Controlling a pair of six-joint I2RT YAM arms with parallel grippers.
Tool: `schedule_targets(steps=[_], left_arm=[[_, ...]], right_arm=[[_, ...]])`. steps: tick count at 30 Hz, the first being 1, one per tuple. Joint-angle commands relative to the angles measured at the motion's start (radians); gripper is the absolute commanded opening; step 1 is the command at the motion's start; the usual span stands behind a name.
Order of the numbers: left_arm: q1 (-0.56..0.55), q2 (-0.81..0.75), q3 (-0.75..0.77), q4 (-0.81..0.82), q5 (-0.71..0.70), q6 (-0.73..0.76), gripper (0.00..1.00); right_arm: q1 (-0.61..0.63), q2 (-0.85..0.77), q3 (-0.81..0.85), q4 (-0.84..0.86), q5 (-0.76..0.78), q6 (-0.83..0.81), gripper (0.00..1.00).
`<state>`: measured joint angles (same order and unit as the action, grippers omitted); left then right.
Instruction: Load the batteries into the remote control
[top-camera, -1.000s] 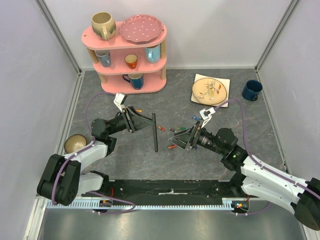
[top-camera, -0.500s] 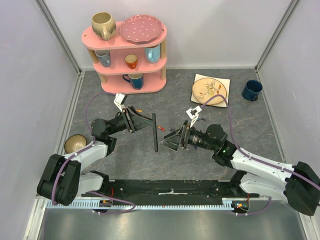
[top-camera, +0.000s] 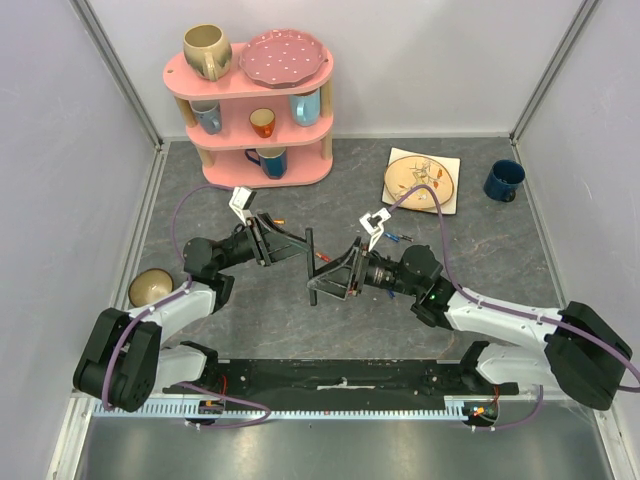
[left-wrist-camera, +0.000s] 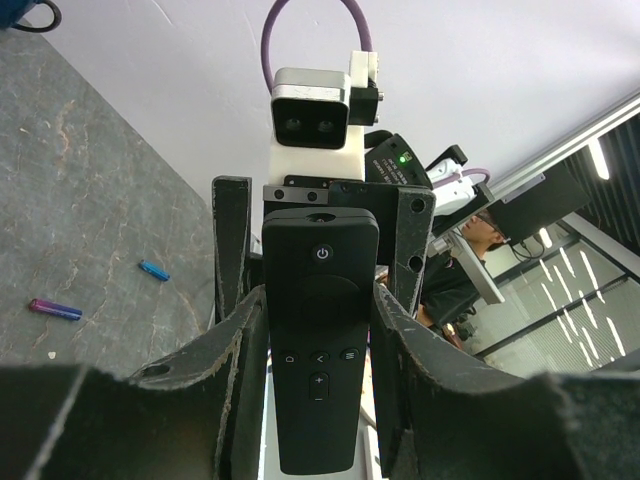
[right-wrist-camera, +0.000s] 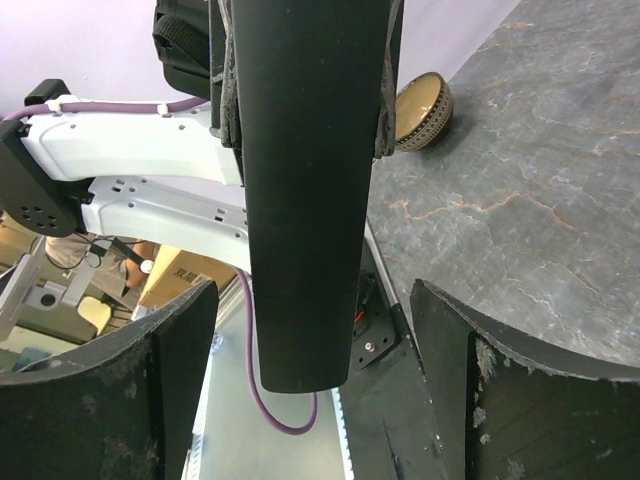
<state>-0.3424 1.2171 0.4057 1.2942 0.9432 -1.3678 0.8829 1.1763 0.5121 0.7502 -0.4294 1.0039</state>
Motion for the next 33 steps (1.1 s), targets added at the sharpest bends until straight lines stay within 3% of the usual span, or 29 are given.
schedule_targets(steps=[1, 15, 26, 29, 30, 32, 33], left_arm=[[-0.006, -0.024, 0.031, 0.317, -0.011, -0.025, 0.02], [-0.012, -0.036, 0.031, 0.315, -0.029, -0.030, 0.02], [-0.015, -0.044, 0.025, 0.315, -0.032, -0.033, 0.02], [-0.015, -0.039, 0.027, 0.315, -0.029, -0.040, 0.33], [-0.014, -0.039, 0.025, 0.317, -0.029, -0.043, 0.48], [-0.014, -0.039, 0.022, 0.312, -0.032, -0.045, 0.58], [-0.014, -0.039, 0.022, 0.307, -0.035, -0.043, 0.72]], right_arm=[[0.011, 0.025, 0.034, 0.121, -0.037, 0.022, 0.85], [0.013, 0.071, 0.003, 0.198, -0.055, 0.053, 0.70], [0.013, 0.075, -0.006, 0.206, -0.065, 0.045, 0.47], [0.013, 0.063, -0.006, 0.187, -0.066, 0.032, 0.45], [0.013, 0.051, -0.007, 0.169, -0.068, 0.027, 0.43], [0.013, 0.036, -0.007, 0.146, -0.068, 0.006, 0.43], [0.013, 0.023, -0.007, 0.121, -0.068, -0.002, 0.42]])
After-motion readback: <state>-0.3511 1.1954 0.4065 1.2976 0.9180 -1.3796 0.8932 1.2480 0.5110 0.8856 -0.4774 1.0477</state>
